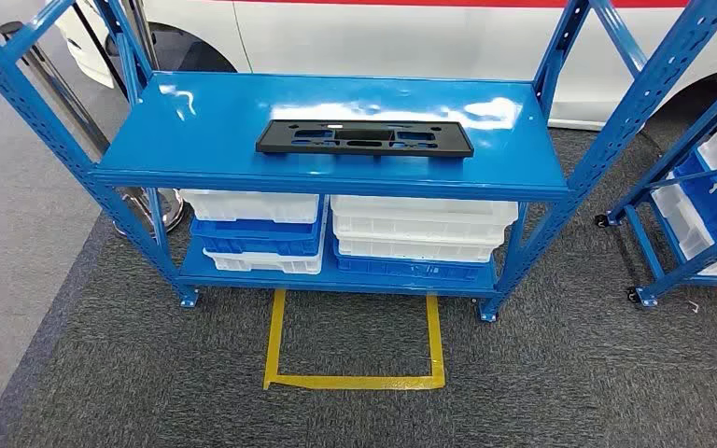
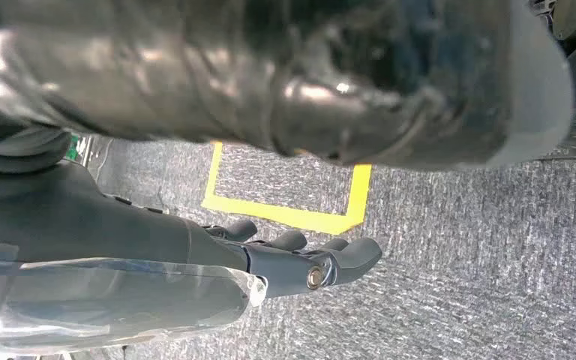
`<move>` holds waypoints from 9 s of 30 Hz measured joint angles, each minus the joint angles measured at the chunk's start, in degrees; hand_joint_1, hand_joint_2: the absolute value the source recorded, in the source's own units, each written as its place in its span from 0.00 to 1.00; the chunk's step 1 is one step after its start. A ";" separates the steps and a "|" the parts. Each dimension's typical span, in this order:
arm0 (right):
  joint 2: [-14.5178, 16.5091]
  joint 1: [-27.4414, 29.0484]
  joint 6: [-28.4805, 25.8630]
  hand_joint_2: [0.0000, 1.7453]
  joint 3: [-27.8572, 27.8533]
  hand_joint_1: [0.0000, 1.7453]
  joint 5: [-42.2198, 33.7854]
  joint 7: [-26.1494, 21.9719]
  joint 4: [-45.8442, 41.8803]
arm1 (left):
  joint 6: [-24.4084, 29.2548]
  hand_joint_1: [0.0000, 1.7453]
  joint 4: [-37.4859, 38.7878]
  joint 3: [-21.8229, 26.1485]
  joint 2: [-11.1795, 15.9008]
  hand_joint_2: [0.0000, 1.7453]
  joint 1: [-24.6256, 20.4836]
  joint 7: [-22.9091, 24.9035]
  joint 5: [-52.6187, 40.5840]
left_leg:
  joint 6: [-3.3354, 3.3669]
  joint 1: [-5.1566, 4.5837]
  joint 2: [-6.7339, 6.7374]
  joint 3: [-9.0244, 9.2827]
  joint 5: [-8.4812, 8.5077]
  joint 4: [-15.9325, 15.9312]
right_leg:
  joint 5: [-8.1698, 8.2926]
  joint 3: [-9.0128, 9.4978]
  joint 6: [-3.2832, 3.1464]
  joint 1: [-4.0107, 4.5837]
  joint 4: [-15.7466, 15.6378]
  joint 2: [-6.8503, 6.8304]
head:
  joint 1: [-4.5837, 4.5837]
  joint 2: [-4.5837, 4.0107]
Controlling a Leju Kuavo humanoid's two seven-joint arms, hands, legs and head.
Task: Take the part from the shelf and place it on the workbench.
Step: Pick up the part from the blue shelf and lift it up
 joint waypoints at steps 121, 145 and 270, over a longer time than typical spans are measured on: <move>-1.55 -8.29 9.40 0.00 42.24 0.00 3.06 -33.58 -80.31 | 2.54 0.00 12.03 30.00 -7.13 0.00 -11.25 -0.86 -51.39 | 1.84 -0.06 -0.22 -1.38 1.12 0.75 | -1.00 -4.75 -1.17 1.15 7.90 0.03 | -0.02 0.00; -2.04 -9.26 8.81 0.00 42.71 0.00 3.53 -33.43 -81.52 | 1.75 0.00 12.13 30.60 -7.15 0.00 -11.45 -0.98 -51.50 | 1.68 0.42 -0.55 -2.09 1.87 0.48 | -3.07 -3.38 -0.33 0.82 6.13 -0.09 | -0.04 0.00; -2.95 -8.79 -0.36 1.00 43.13 0.00 10.57 -23.92 -77.76 | 0.25 0.00 12.59 34.24 -7.15 0.00 -11.21 -2.09 -52.16 | 2.38 0.21 -0.66 -2.40 2.01 0.48 | -7.24 -7.40 -0.31 1.26 14.97 -0.03 | 0.15 0.00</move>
